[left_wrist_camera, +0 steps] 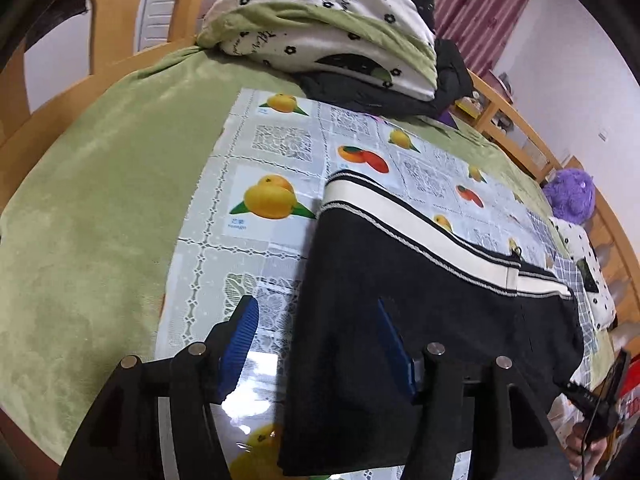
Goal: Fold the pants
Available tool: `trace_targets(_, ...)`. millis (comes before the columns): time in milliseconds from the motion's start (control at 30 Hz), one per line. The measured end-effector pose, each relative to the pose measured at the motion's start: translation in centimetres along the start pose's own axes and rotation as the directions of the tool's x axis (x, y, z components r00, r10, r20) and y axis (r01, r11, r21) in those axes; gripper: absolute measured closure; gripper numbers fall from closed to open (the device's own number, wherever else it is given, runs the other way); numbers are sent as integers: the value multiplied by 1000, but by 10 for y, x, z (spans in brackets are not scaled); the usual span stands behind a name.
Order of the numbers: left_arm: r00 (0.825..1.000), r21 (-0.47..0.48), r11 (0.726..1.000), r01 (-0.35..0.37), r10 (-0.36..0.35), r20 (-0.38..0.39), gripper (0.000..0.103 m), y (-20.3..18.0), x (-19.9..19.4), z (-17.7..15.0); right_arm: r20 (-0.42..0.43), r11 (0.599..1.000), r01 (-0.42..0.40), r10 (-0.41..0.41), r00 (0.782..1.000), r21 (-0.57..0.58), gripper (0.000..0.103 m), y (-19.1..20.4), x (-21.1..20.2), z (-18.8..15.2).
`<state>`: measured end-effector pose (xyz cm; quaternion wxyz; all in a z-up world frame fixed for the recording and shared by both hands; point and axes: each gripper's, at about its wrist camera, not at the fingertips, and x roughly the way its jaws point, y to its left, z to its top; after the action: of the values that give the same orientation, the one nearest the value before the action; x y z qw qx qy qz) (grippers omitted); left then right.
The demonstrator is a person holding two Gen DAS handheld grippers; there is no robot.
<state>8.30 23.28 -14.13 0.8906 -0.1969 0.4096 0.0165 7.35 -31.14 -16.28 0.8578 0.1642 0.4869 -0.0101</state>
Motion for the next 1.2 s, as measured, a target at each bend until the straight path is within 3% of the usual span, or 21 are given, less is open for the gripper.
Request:
trace_targets(67,999,-22,999,43,-42,27,59,3,-6,-1,16,999,30,-29,999,-25,65,0,-8,-3)
trace_targets(167,994,-75,992,103,-101,37,60,7,-14,1,47,999,38,-36,998,-28,65,-5,-21,-4)
trace_targets(267,993,-61,994,95,-90,73,60,0,-20,1,70,1000,12,-12,998,-1,65,-17,-34,0)
trace_targets(400,991,0,996,94,-93,91,60,-13,-22,-4,118,1000,-3,1,993,21,51,-39,-45,3)
trace_targets(533,992,4,996,94,-94,80,57,-18,-19,-12,179,993,-69,51,983,100,43,-80,-49,12)
trace_targets(667,991,-79,989,128,-124,57,41,-8,-24,-27,191,969,-167,132,973,181,43,-110,-34,28)
trace_targets(833,995,-130,986,102,-102,11,39,-3,-24,-64,203,931,-274,227,952,241,41,-129,-4,60)
trace_targets(900,996,-141,986,85,-86,-2,39,-3,-20,-74,179,923,-280,238,955,265,40,-129,15,73)
trace_targets(967,1000,-152,988,29,-30,-4,39,-4,-16,-79,115,924,-272,249,962,269,45,-127,39,91)
trace_targets(1033,1000,-151,988,-2,1,-8,39,-6,-13,-81,75,960,-209,198,977,186,75,-118,44,107)
trace_targets(1067,1000,-151,989,-4,1,-18,38,-8,-11,-82,106,968,-222,210,972,119,80,-115,35,115)
trace_targets(1133,1000,-150,989,-8,4,-29,38,-10,-9,-85,185,942,-318,296,937,108,82,-128,15,122)
trace_targets(1200,999,-137,990,-27,22,-33,38,-15,-5,-87,178,960,-256,234,956,111,79,-136,16,123)
